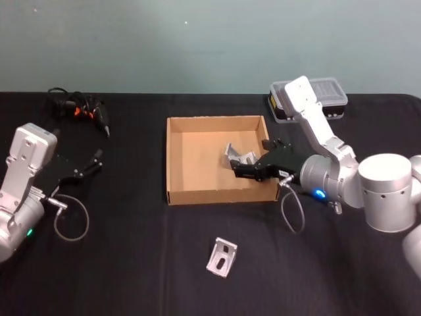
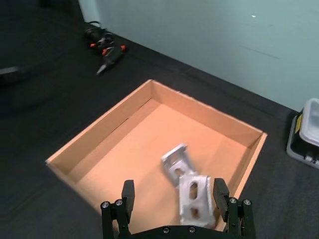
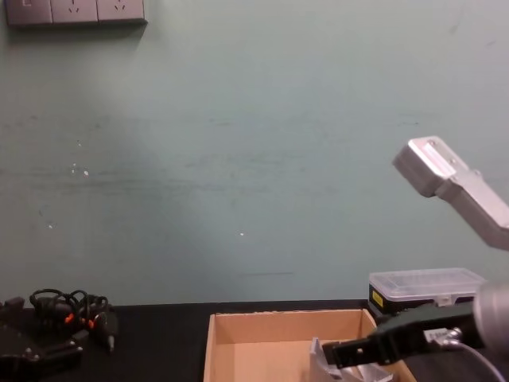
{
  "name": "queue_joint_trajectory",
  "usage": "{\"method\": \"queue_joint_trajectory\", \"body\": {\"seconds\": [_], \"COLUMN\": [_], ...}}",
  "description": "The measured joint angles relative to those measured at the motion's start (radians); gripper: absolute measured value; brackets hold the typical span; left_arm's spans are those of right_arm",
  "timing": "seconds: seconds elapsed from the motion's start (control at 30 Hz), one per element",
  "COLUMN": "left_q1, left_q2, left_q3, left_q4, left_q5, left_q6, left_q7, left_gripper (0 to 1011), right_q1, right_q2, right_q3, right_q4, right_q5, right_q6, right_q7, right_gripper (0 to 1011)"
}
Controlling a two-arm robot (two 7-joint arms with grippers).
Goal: Use one hand to pick up the angle iron from the table and place it into the box.
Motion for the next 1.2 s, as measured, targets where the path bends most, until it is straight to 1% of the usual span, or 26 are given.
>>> {"method": "queue_joint_trajectory", "body": {"seconds": [0.03, 0.07, 0.13, 0.2, 0.23, 0.4, 0.43, 0.47, 0.5, 0.6, 0.67, 0.7, 0.8, 0.83, 0.93, 1.03, 1.2], "left_q1": [0.0, 0.0, 0.0, 0.0, 0.0, 0.0, 0.0, 0.0, 0.0, 0.0, 0.0, 0.0, 0.0, 0.0, 0.0, 0.0, 0.0], "left_q2": [0.0, 0.0, 0.0, 0.0, 0.0, 0.0, 0.0, 0.0, 0.0, 0.0, 0.0, 0.0, 0.0, 0.0, 0.0, 0.0, 0.0], "left_q3": [0.0, 0.0, 0.0, 0.0, 0.0, 0.0, 0.0, 0.0, 0.0, 0.0, 0.0, 0.0, 0.0, 0.0, 0.0, 0.0, 0.0], "left_q4": [0.0, 0.0, 0.0, 0.0, 0.0, 0.0, 0.0, 0.0, 0.0, 0.0, 0.0, 0.0, 0.0, 0.0, 0.0, 0.0, 0.0], "left_q5": [0.0, 0.0, 0.0, 0.0, 0.0, 0.0, 0.0, 0.0, 0.0, 0.0, 0.0, 0.0, 0.0, 0.0, 0.0, 0.0, 0.0], "left_q6": [0.0, 0.0, 0.0, 0.0, 0.0, 0.0, 0.0, 0.0, 0.0, 0.0, 0.0, 0.0, 0.0, 0.0, 0.0, 0.0, 0.0], "left_q7": [0.0, 0.0, 0.0, 0.0, 0.0, 0.0, 0.0, 0.0, 0.0, 0.0, 0.0, 0.0, 0.0, 0.0, 0.0, 0.0, 0.0], "left_gripper": [1000, 1000, 1000, 1000, 1000, 1000, 1000, 1000, 1000, 1000, 1000, 1000, 1000, 1000, 1000, 1000, 1000], "right_q1": [-0.009, -0.026, -0.042, -0.068, -0.087, -0.133, -0.152, -0.161, -0.181, -0.209, -0.232, -0.248, -0.265, -0.274, -0.281, -0.285, -0.275], "right_q2": [0.007, 0.02, 0.035, 0.058, 0.076, 0.122, 0.143, 0.153, 0.175, 0.206, 0.231, 0.248, 0.267, 0.276, 0.285, 0.292, 0.288], "right_q3": [0.003, 0.009, 0.015, 0.026, 0.034, 0.052, 0.057, 0.06, 0.064, 0.064, 0.061, 0.052, 0.037, 0.027, 0.011, -0.014, -0.04], "right_q4": [-0.015, -0.046, -0.076, -0.122, -0.155, -0.23, -0.256, -0.269, -0.296, -0.331, -0.359, -0.38, -0.401, -0.413, -0.425, -0.438, -0.439], "right_q5": [0.0, 0.002, 0.006, 0.015, 0.022, 0.042, 0.052, 0.058, 0.068, 0.082, 0.091, 0.094, 0.096, 0.097, 0.098, 0.098, 0.092], "right_q6": [0.005, 0.014, 0.02, 0.028, 0.032, 0.04, 0.046, 0.047, 0.051, 0.054, 0.059, 0.062, 0.064, 0.064, 0.064, 0.068, 0.075], "right_q7": [0.006, 0.018, 0.029, 0.048, 0.059, 0.085, 0.096, 0.103, 0.113, 0.13, 0.143, 0.15, 0.158, 0.164, 0.167, 0.168, 0.164], "right_gripper": [1000, 1000, 1000, 1000, 1000, 1000, 1000, 1000, 1000, 1000, 1000, 1000, 1000, 1000, 1000, 1000, 1000]}}
